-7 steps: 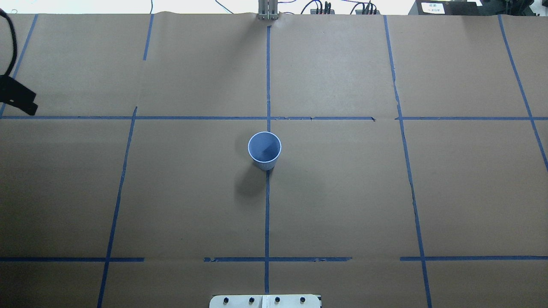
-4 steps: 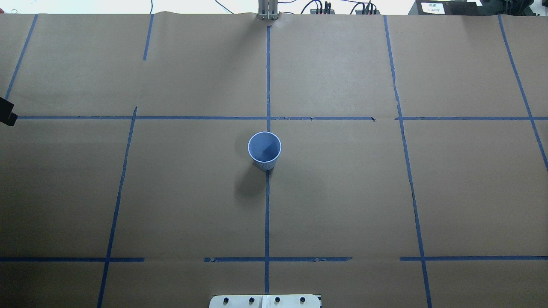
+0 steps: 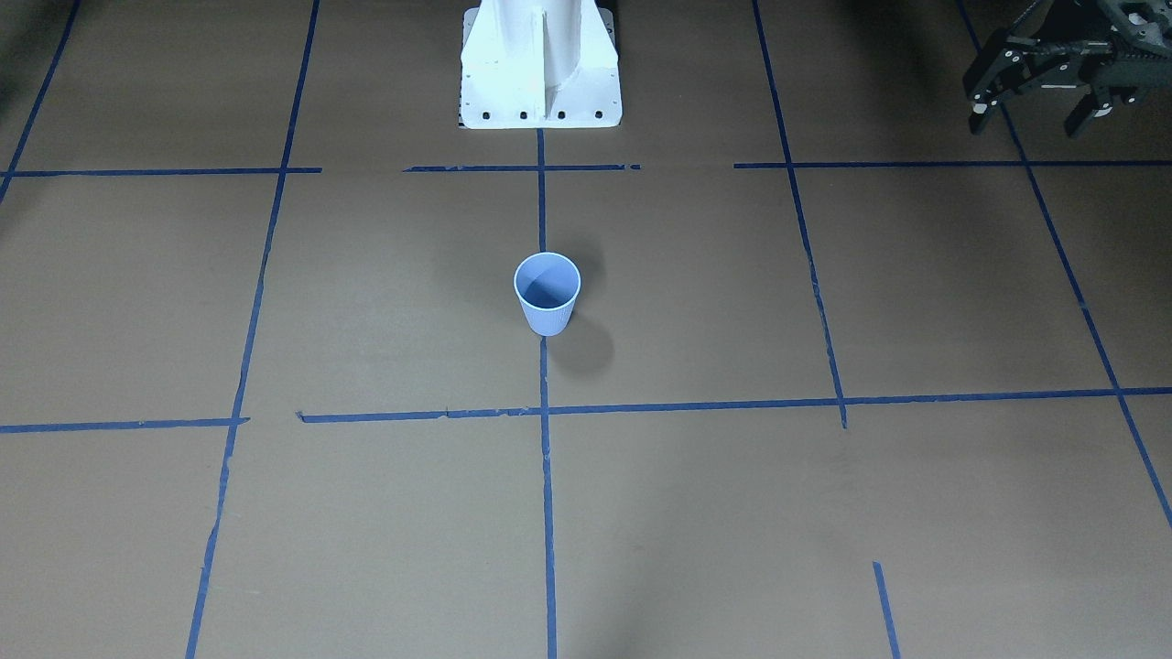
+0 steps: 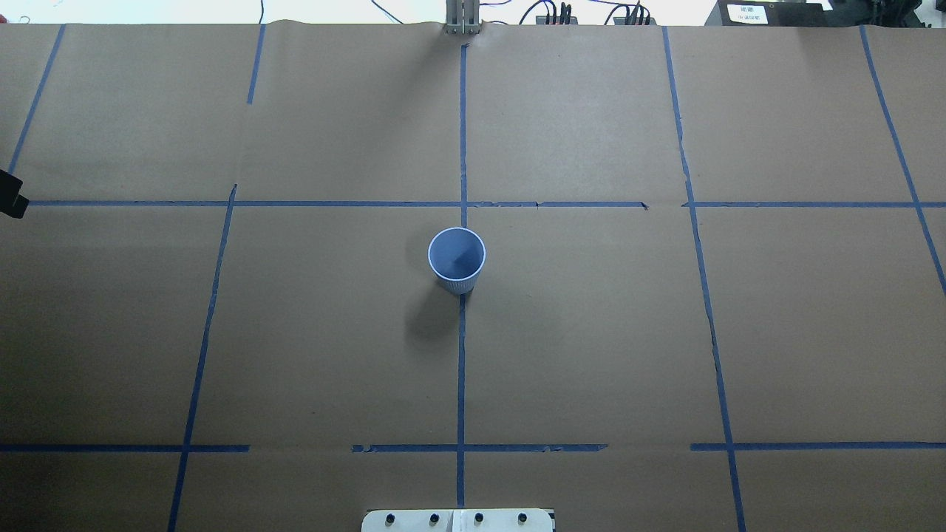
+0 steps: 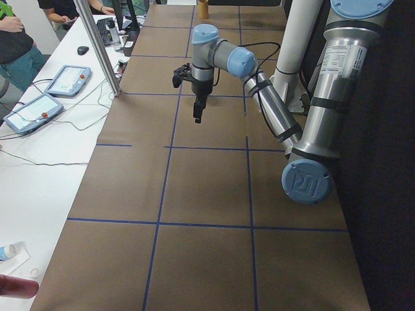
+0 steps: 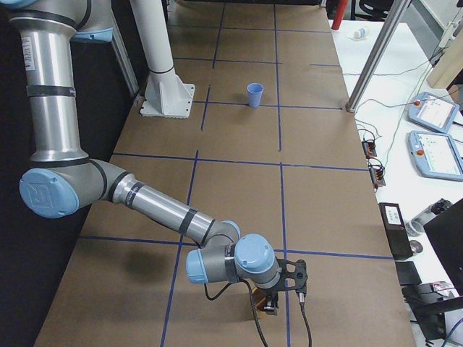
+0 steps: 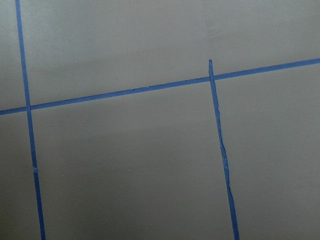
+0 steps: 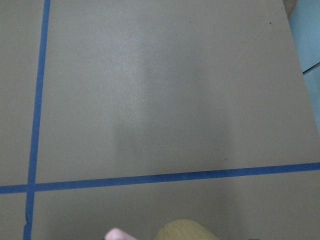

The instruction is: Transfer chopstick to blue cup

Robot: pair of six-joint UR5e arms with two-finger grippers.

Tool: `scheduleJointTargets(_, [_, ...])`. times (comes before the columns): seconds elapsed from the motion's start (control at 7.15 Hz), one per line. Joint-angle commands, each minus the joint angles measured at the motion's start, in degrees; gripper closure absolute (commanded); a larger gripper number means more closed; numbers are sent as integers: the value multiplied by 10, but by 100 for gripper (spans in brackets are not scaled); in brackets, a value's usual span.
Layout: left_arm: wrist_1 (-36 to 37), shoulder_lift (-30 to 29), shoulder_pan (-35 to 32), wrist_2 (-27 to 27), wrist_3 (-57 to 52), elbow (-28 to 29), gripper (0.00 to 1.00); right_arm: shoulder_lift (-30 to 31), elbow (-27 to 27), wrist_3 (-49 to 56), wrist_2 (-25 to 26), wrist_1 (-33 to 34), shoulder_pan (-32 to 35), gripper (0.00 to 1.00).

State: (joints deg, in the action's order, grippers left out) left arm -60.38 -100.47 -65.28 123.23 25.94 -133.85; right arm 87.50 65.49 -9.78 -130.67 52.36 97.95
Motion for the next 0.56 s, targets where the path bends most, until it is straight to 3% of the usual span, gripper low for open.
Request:
scheduleJointTargets(0.0, [0,0,1,0,2,1,0,1,3,3,0,-1,0,47])
scheduleJointTargets(0.42, [0,1,1,1,4,2,0,-5,9,3,1,-2,0,98])
